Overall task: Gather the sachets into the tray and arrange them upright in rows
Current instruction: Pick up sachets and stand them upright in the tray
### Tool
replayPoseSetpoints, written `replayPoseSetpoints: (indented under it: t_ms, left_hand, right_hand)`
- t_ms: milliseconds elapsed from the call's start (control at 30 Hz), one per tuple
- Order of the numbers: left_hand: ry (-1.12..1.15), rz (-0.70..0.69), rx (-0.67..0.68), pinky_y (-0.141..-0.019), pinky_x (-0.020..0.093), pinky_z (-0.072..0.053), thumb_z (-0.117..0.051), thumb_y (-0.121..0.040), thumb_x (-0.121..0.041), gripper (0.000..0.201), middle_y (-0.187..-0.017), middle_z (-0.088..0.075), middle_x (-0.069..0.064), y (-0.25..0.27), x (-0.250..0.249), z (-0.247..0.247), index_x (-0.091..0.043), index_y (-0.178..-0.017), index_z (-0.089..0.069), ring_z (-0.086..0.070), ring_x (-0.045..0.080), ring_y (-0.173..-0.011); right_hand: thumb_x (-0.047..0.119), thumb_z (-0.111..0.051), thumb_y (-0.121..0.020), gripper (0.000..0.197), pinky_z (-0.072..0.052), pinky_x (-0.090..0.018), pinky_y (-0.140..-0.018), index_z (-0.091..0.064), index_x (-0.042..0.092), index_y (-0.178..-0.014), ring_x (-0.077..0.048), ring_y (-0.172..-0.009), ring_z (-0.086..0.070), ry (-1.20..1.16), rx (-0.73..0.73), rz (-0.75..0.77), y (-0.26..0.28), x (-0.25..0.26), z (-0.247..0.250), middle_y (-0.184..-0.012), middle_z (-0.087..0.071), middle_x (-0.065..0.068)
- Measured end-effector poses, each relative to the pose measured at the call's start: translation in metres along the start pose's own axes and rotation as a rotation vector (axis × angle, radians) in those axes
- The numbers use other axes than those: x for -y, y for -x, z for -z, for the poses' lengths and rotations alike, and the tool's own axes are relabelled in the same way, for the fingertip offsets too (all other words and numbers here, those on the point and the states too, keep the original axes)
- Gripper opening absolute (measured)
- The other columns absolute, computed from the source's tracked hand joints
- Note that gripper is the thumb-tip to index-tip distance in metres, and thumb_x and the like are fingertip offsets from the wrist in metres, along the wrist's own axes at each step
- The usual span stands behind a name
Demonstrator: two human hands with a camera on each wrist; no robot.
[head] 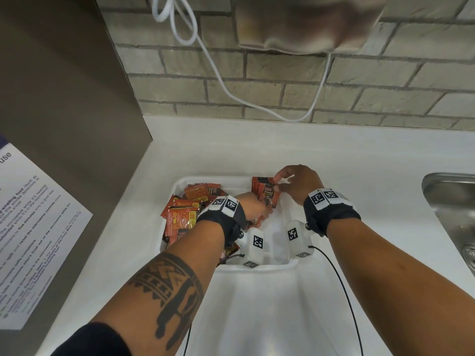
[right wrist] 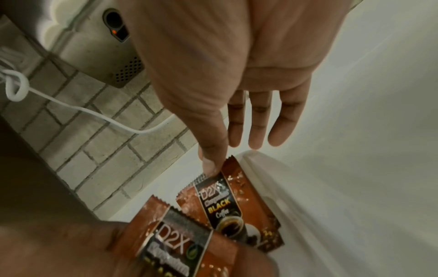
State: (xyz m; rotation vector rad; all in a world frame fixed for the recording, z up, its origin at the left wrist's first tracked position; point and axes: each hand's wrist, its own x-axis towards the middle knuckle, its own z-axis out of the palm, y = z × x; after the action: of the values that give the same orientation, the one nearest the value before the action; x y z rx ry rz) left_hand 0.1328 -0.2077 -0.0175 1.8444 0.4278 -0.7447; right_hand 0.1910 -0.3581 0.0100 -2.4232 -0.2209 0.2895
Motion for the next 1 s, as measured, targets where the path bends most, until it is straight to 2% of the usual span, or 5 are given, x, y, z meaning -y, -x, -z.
replayPoseSetpoints:
  t_ms: [167, 367, 567, 867, 1000]
  left_hand:
    - [0.22, -0.066, 0.027, -0.069, 0.033, -0.063, -0.061, -0.094, 0.005, 0.021, -0.109, -0.067, 0.016, 0.007, 0.001, 0.01, 0.006, -0.115, -0.063, -0.062, 0.023, -0.074]
    - [0.34, -0.307, 0.064, -0.081, 0.037, -0.062, -0.076, -0.087, -0.004, 0.024, -0.102, -0.072, 0.004, 0.02, 0.0, 0.022, -0.015, -0.106, -0.069, -0.071, 0.014, -0.091]
    - [0.281, -0.411, 0.02, -0.079, 0.04, -0.061, -0.081, -0.082, -0.005, 0.04, -0.099, -0.073, 0.01, 0.027, -0.001, 0.027, -0.012, -0.12, -0.068, -0.07, 0.02, -0.086]
    - [-0.083, -0.057, -0.054, -0.083, 0.043, -0.058, -0.071, -0.091, -0.015, 0.024, -0.094, -0.076, 0.02, 0.02, 0.008, 0.029, 0.005, -0.103, -0.071, -0.068, 0.026, -0.071]
    - [-0.275, -0.041, 0.016, -0.051, 0.02, -0.05, -0.068, -0.094, -0.021, 0.023, -0.078, -0.073, 0.004, 0.019, 0.005, 0.018, 0.001, -0.101, -0.073, -0.062, 0.007, -0.047]
  right_hand:
    - [0.031, -0.078, -0.082, 0.009, -0.04, -0.023, -0.071, -0.071, 0.032, -0.087, -0.009, -0.092, -0.061, -0.029, -0.034, 0.055, 0.003, 0.0, 0.012, -0.102, -0.065, 0.012]
    - [0.022, -0.081, -0.08, 0.013, -0.055, -0.041, -0.093, -0.075, 0.024, -0.091, -0.021, -0.091, -0.071, -0.194, 0.223, 0.135, 0.005, 0.01, 0.015, -0.089, -0.075, 0.0]
    - [0.022, -0.082, -0.08, 0.006, -0.052, -0.032, -0.08, -0.076, 0.025, -0.08, -0.014, -0.08, -0.069, -0.283, 0.11, 0.129, 0.0, 0.014, 0.022, -0.083, -0.076, 0.001]
    - [0.021, -0.076, -0.085, 0.007, -0.042, -0.013, -0.065, -0.075, 0.026, -0.08, -0.003, -0.078, -0.064, -0.085, -0.015, 0.128, 0.001, 0.025, 0.027, -0.079, -0.071, 0.012]
    - [0.023, -0.074, -0.084, 0.004, -0.035, -0.01, -0.059, -0.078, 0.025, -0.085, 0.001, -0.074, -0.057, 0.095, 0.06, 0.108, 0.004, 0.024, 0.02, -0.078, -0.065, 0.016]
